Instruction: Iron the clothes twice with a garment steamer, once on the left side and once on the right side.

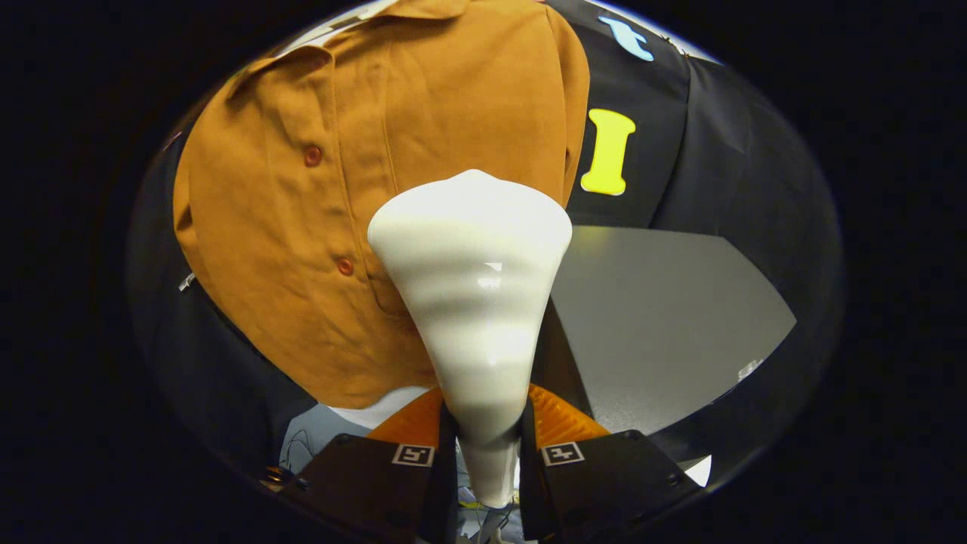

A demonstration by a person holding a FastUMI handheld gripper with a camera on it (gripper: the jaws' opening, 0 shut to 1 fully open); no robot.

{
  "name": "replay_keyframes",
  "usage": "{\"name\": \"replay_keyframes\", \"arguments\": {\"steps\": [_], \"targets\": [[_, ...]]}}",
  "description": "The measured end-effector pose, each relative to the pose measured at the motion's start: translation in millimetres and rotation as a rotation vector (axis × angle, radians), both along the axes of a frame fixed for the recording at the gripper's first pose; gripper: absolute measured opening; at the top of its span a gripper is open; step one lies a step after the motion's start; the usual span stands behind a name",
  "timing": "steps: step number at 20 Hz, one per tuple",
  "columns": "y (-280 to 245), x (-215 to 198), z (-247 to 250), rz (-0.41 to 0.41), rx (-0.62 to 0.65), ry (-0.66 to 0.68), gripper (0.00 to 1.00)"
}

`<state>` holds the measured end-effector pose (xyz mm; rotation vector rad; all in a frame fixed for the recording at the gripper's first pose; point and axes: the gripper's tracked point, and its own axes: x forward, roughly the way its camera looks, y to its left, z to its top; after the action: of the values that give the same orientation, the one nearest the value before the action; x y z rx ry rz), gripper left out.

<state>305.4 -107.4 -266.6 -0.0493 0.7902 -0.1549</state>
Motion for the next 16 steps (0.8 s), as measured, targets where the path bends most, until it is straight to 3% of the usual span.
{"name": "replay_keyframes", "arguments": {"steps": [4, 9, 16], "targets": [[41, 11, 53, 0.093, 0.001, -0.135, 0.36], [120, 16, 90, 0.204, 0.029, -0.204, 0.36], [174, 50, 93, 0.250, 0.053, -0.219, 0.36]]}}
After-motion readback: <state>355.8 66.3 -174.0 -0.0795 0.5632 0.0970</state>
